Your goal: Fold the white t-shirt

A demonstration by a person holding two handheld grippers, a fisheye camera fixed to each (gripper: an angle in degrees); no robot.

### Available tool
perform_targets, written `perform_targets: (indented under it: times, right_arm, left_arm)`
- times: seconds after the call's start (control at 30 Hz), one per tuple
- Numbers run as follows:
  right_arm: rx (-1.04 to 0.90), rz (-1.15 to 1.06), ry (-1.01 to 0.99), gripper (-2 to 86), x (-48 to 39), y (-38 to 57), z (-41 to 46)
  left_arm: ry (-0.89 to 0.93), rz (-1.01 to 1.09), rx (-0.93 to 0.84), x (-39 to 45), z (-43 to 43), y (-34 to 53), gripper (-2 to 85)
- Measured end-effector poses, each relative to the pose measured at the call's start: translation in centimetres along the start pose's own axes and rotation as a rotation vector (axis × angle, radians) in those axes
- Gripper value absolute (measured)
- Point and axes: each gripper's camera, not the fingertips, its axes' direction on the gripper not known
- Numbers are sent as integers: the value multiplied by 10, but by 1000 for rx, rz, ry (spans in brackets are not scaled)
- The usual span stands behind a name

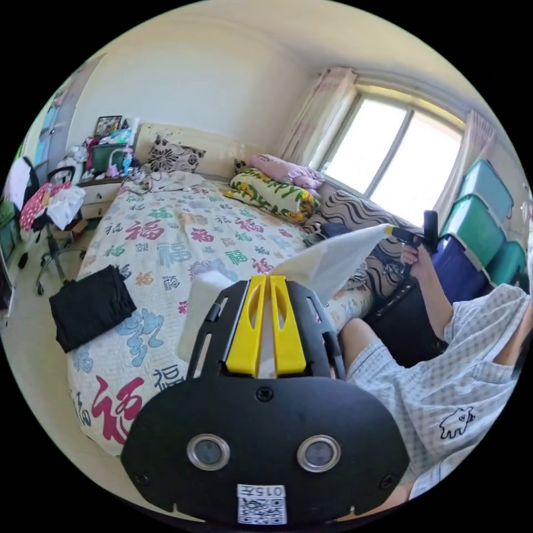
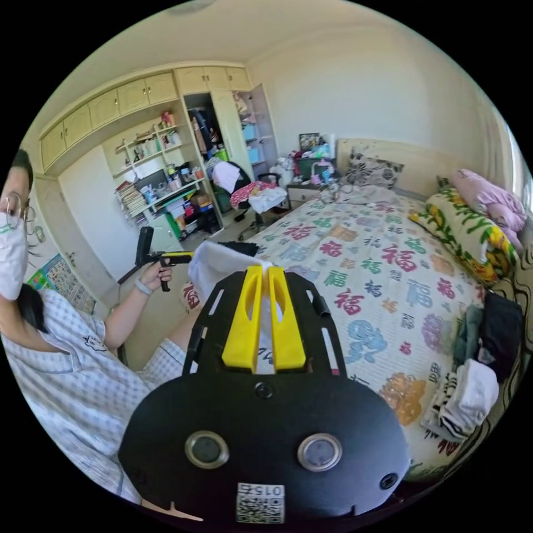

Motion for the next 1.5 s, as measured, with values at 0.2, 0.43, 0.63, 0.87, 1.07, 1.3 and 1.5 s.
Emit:
perform_targets:
  times: [0.2,0.43,0.63,0.87,1.07,1.3,1.5]
  right_arm:
    - [77,-42,107,-1,1,14,-82]
    - [183,-57,201,2,17,5,-145]
    - [-1,55,308,36,114,-42,-72]
    - [-328,57,63,28,163,14,44]
    - [-634,-96,-52,82,134,109,127]
    - [-748,-133,61,18,138,124,143]
    - [-597,77,21,-4,184,98,44]
  left_arm:
    - [-45,249,-31,87,-10,-52,-4]
    - [-63,392,-12,137,11,-122,3]
    - [-325,203,-123,89,150,-175,17]
    - [-239,208,-324,98,224,-97,49]
    - [-92,230,-724,119,314,-22,75]
    - [-53,210,-892,121,377,-24,3]
    - [-135,34,-530,78,285,-94,-5]
